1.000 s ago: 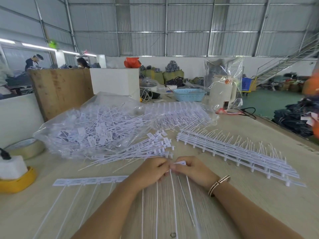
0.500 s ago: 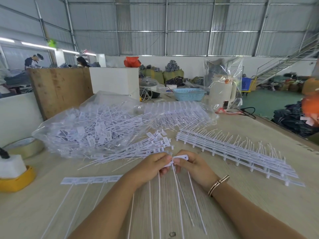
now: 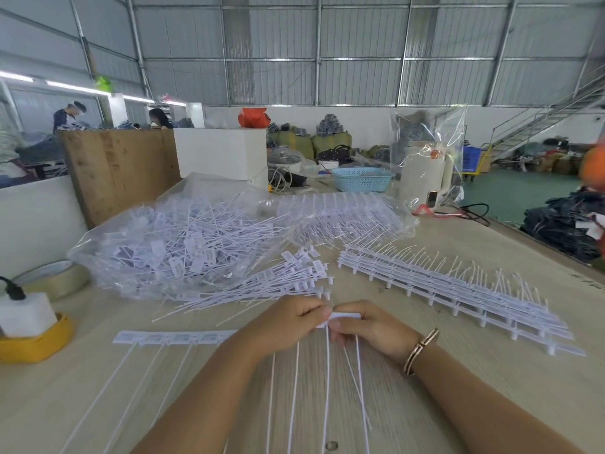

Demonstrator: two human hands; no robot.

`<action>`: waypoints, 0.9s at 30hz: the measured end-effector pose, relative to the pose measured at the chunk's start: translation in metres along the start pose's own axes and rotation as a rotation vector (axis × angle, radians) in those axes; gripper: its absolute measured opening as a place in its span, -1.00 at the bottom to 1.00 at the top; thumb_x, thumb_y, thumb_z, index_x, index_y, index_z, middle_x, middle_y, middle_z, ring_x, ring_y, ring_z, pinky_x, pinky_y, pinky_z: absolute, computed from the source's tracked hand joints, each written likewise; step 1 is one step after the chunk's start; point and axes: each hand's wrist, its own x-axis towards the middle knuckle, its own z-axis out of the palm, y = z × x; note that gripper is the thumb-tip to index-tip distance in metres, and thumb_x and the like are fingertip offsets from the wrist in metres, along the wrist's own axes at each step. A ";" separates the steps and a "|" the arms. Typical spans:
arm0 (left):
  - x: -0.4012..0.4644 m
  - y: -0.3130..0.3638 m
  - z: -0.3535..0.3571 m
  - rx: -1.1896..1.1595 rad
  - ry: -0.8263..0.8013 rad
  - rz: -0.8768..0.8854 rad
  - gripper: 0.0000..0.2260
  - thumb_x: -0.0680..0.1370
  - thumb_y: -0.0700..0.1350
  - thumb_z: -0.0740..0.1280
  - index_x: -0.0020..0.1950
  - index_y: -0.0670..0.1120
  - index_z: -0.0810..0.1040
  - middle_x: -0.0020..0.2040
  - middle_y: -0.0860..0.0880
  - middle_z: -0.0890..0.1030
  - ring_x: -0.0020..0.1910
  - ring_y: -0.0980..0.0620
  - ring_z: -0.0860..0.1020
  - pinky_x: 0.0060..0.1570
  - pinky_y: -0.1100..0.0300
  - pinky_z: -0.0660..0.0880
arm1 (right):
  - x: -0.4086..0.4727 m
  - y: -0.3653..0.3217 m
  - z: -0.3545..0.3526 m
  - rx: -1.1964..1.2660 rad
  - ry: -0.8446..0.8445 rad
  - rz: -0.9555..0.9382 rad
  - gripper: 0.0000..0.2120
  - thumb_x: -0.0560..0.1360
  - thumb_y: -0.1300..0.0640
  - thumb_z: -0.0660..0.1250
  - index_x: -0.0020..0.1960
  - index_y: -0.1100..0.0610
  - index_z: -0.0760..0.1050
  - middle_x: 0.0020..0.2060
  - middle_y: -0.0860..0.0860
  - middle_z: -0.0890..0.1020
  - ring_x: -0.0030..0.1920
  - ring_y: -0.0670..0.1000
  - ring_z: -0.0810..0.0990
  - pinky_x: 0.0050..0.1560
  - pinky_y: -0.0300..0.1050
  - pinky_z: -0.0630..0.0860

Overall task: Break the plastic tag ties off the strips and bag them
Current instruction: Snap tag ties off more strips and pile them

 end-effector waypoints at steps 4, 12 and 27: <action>0.002 0.002 -0.003 -0.243 0.038 -0.024 -0.70 0.63 -0.06 0.16 -0.19 -0.14 0.56 -0.39 0.10 0.49 -0.41 0.22 0.43 -0.27 0.36 0.36 | 0.003 0.000 0.008 0.006 0.132 -0.122 -0.81 0.53 0.18 0.27 -0.24 0.11 0.56 -0.39 -0.08 0.55 -0.34 -0.14 0.47 -0.25 -0.30 0.39; -0.004 -0.001 -0.014 -0.240 0.176 -0.029 -0.62 0.63 -0.07 0.15 -0.40 -0.03 0.27 -0.53 0.14 0.35 -0.49 0.20 0.37 -0.41 0.43 0.28 | -0.009 0.004 -0.019 -0.099 0.215 -0.116 -0.72 0.44 0.05 0.27 -0.40 0.13 0.42 -0.44 -0.04 0.44 -0.35 -0.08 0.41 -0.23 -0.27 0.33; -0.004 0.010 0.001 0.132 0.098 0.017 -0.83 0.59 -0.13 0.12 0.07 0.16 0.27 -0.16 0.05 0.58 -0.28 0.08 0.53 -0.21 0.04 0.41 | 0.009 0.007 -0.004 -0.532 0.522 -0.126 -0.87 0.54 0.07 0.26 -0.10 0.09 0.54 -0.21 -0.03 0.54 -0.22 -0.15 0.45 -0.15 -0.20 0.37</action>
